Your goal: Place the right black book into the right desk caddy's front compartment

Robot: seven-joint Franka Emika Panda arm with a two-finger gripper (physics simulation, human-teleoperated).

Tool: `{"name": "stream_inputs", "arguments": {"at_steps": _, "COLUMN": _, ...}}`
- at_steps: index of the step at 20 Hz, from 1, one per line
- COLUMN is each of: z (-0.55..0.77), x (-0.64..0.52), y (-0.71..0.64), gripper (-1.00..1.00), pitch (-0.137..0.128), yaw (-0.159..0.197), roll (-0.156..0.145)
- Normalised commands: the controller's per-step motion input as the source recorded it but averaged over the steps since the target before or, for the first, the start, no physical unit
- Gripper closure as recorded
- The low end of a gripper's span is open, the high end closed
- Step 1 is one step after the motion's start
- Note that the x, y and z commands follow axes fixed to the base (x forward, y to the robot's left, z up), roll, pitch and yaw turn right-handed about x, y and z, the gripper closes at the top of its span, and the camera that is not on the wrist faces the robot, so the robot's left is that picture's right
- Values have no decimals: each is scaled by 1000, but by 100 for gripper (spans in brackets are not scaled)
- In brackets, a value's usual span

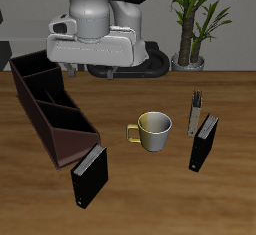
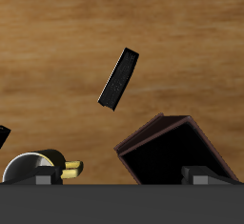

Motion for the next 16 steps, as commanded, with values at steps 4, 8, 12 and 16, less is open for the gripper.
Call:
{"name": "stream_inputs", "arguments": {"at_steps": 4, "z": -96, "x": 354, "y": -124, "gripper": -100, "pitch": -26, "yaw": 30, "roll": 16}}
{"name": "stream_inputs", "arguments": {"at_steps": 8, "z": -95, "x": 367, "y": -70, "gripper": -100, "pitch": -25, "yaw": -3, "roll": 72}}
{"name": "stream_inputs", "arguments": {"at_steps": 12, "z": -116, "x": 258, "y": -97, "gripper": -100, "pitch": -7, "yaw": 13, "roll": 18}}
{"name": "stream_inputs", "arguments": {"at_steps": 16, "z": -163, "x": 316, "y": -141, "gripper": -100, "pitch": -4, "yaw": -7, "roll": -3}}
